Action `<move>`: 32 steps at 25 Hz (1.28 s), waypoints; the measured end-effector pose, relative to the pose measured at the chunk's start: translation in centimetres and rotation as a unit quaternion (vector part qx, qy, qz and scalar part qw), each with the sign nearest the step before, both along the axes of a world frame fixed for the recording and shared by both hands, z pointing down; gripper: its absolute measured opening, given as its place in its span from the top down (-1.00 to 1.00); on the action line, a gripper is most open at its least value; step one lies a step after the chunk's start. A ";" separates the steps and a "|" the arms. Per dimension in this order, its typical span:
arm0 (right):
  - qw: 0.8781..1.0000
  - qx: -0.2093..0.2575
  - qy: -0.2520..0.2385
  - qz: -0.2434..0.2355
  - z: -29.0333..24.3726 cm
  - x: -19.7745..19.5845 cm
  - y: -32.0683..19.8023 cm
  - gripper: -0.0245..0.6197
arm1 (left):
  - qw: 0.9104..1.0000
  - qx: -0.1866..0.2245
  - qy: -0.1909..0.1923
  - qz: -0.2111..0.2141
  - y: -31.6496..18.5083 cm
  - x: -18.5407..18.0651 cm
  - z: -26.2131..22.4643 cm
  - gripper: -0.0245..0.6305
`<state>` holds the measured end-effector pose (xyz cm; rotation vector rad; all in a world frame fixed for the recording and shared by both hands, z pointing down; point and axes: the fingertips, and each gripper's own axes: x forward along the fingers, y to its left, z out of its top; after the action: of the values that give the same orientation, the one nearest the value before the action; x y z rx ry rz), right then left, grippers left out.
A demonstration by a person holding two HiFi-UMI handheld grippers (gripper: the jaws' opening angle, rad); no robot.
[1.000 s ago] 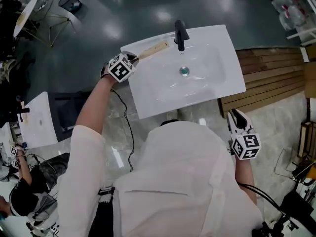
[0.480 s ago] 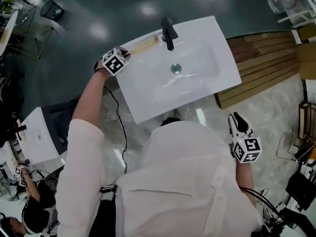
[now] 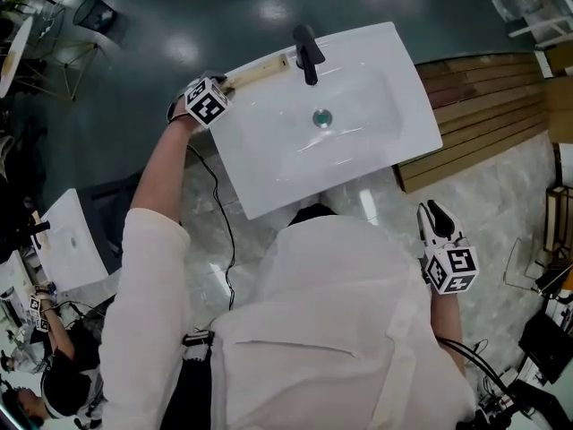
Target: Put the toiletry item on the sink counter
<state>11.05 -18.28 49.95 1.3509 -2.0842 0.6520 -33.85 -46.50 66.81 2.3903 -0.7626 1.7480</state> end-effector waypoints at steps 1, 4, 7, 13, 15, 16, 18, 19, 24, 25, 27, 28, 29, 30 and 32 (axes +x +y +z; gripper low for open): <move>1.000 0.002 -0.001 -0.001 0.0 0.1 -0.1 0.67 | 1.000 0.002 0.000 -0.003 0.0 0.0 -0.2 0.52; 1.000 0.005 -0.004 -0.006 -0.2 0.0 0.1 0.67 | 1.000 0.008 0.001 -0.015 0.2 -0.3 -1.0 0.51; 1.000 0.010 -0.005 -0.016 -0.3 0.2 0.0 0.67 | 0.999 0.019 0.002 -0.026 0.5 -0.3 -1.8 0.51; 0.999 0.019 -0.021 -0.038 0.0 0.2 0.8 0.67 | 0.996 0.029 0.024 -0.076 2.8 -0.4 -4.1 0.51; 0.998 0.024 -0.023 -0.047 -0.1 0.6 1.1 0.67 | 0.994 0.034 0.034 -0.096 3.5 0.0 -5.1 0.51; 0.998 0.026 -0.025 -0.054 -0.1 0.9 1.2 0.67 | 0.993 0.036 0.036 -0.104 4.1 0.4 -5.6 0.51; 0.997 0.028 -0.030 -0.072 0.1 1.1 1.4 0.67 | 0.992 0.038 0.040 -0.118 5.9 1.1 -6.9 0.52; 0.996 0.028 -0.033 -0.081 0.2 1.2 1.5 0.68 | 0.990 0.037 0.043 -0.126 6.9 1.4 -7.4 0.54; 0.990 0.038 -0.042 -0.132 0.0 1.3 2.8 0.76 | 0.980 0.048 0.098 -0.168 11.9 4.6 -10.9 0.91; 0.988 0.039 -0.046 -0.143 0.1 1.4 3.1 0.79 | 0.976 0.044 0.114 -0.179 13.2 5.5 -11.4 0.91; 0.985 0.041 -0.051 -0.161 0.1 1.6 3.7 0.82 | 0.968 0.024 0.147 -0.204 15.8 7.3 -11.9 0.91; 0.983 0.041 -0.053 -0.169 0.2 1.7 4.1 0.82 | 0.963 0.015 0.162 -0.214 17.1 8.2 -12.1 0.91; 0.982 0.041 -0.054 -0.178 0.2 1.7 4.5 0.84 | 0.959 0.008 0.176 -0.222 18.6 9.2 -12.4 0.91; 0.980 0.040 -0.055 -0.186 0.1 1.7 5.0 0.85 | 0.955 0.002 0.187 -0.229 20.0 10.2 -12.7 0.91; 0.976 0.039 -0.059 -0.206 0.0 1.7 6.0 0.86 | 0.948 -0.005 0.203 -0.243 23.0 12.2 -13.4 0.91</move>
<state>12.71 -12.32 49.98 0.8893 -2.4102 0.4850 -21.69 -23.55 53.44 2.1865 -1.1396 1.0267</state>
